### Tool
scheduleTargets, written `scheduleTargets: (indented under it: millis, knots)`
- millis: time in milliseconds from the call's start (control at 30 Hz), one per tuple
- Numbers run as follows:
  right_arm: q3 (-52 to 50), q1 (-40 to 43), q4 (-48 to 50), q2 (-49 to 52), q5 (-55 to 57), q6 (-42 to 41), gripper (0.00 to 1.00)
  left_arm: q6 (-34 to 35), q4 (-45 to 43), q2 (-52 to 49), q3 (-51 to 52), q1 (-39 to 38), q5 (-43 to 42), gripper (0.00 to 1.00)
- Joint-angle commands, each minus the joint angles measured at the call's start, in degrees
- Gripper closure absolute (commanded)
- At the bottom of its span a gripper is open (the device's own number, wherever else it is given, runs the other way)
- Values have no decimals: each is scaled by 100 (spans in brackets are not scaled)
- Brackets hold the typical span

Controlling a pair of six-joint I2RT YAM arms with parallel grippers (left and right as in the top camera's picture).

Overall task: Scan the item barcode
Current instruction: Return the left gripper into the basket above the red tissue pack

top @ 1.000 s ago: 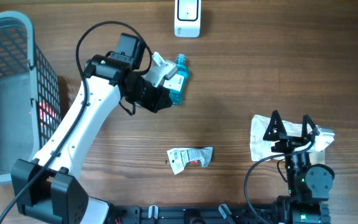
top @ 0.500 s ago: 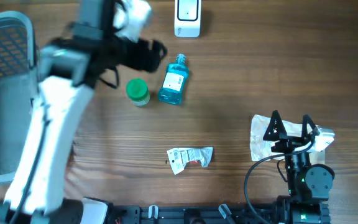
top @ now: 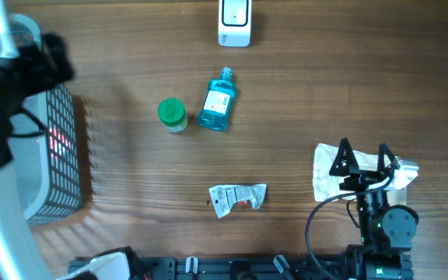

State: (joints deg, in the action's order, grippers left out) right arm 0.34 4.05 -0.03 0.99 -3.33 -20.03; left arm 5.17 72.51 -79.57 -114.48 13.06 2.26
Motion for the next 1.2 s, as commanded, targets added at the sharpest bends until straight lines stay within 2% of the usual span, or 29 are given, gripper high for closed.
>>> scheduleTargets:
  millis: [0, 167, 267, 400, 467, 500, 567, 700, 767, 933, 1167]
  knots:
    - [-4, 2, 15, -39, 74, 44, 0, 1945, 210, -249, 24, 1003, 610, 0]
    - [-4, 2, 15, -39, 74, 44, 0, 4310, 911, -505, 24, 1823, 616, 0]
    - [-4, 2, 15, -39, 74, 44, 0, 5359, 1110, -691, 24, 2052, 575, 0]
    - [-4, 2, 15, -39, 72, 46, 0, 5145, 1117, -960, 24, 2070, 695, 0]
    - [-4, 2, 15, -39, 72, 44, 0, 5445, 1189, -1106, 39, 2072, 901, 0]
    - [-4, 2, 15, -39, 74, 44, 0, 6277, 1276, -1235, 138, 2074, 960, 0]
    - [-4, 2, 15, -39, 74, 44, 0, 7267, 1303, -1364, 367, 2070, 898, 0]
    - [-4, 2, 15, -39, 74, 44, 0, 8970, 1285, -1600, 973, 2044, 855, 0]
    - [-4, 2, 15, -39, 74, 44, 0, 9514, 1176, -1694, 1300, 2044, 898, 0]
    - [-4, 2, 15, -39, 72, 44, 0, 10214, 592, -1823, 2103, 2044, 898, 0]
    - [-4, 2, 15, -39, 74, 44, 0, 10247, -791, -1941, 3270, 2044, 918, 0]
